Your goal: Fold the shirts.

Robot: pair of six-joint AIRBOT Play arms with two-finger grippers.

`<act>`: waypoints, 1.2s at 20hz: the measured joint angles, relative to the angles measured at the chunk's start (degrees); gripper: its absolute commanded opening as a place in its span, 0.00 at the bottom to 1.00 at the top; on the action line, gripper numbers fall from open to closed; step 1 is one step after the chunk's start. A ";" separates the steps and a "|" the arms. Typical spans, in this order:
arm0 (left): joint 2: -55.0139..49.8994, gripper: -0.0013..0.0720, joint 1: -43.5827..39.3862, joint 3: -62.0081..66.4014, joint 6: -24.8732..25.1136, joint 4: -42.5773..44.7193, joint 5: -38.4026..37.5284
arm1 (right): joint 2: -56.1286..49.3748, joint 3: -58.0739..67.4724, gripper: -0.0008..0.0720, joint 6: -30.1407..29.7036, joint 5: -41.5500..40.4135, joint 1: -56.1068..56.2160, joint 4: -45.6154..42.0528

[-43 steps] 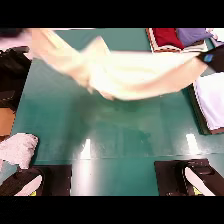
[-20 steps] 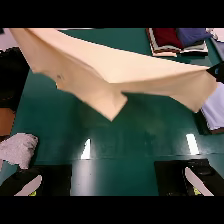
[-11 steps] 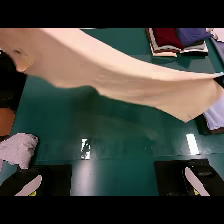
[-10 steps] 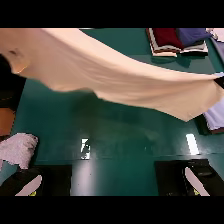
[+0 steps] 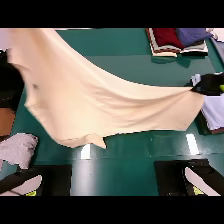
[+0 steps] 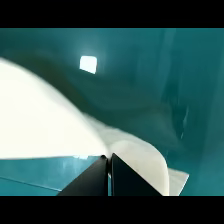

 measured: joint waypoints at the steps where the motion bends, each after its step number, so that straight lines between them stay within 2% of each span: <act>1: -3.56 0.06 0.00 -0.61 -0.35 -0.09 0.26 | -2.64 -1.70 0.03 -0.66 -1.68 -0.57 0.20; 3: -10.88 0.06 0.00 -1.31 -0.98 -1.29 1.77 | -7.98 -4.15 0.04 -2.05 -5.22 -2.40 0.85; 4: -13.86 0.24 0.00 -1.55 -1.36 -1.57 1.88 | -10.69 -4.66 0.04 -2.86 -6.86 -3.48 1.81; 5: -16.50 0.68 0.09 -1.73 -1.81 -1.81 2.03 | -13.55 -4.70 0.23 -3.85 -8.39 -4.74 3.10; 6: -18.25 0.79 0.28 -1.77 -2.29 -2.03 2.36 | -16.00 -4.24 0.54 -4.70 -9.35 -5.92 4.35; 7: -19.56 0.76 0.61 -1.79 -3.06 -2.40 2.19 | -18.47 -3.28 0.58 -5.64 -10.32 -7.15 6.10; 11: -20.57 0.76 4.42 -1.49 -5.27 -2.60 -4.39 | -23.45 1.18 0.58 -8.31 -11.54 -10.16 10.82; 14: -17.97 0.76 7.34 -5.01 -5.84 -2.32 -11.45 | -21.44 0.52 0.58 -10.56 -11.54 -10.64 12.37; 16: -14.51 0.76 7.82 -11.98 -6.08 -2.03 -13.68 | -18.32 -2.14 0.58 -11.56 -11.85 -10.08 12.87; 18: -10.10 0.76 7.58 -22.21 -6.43 -1.79 -13.11 | -14.56 -5.64 0.57 -12.07 -12.83 -9.05 13.22; 24: -1.55 0.76 6.34 -53.40 -8.22 -3.39 -3.56 | -6.19 -13.25 0.57 -12.70 -15.41 -5.31 13.53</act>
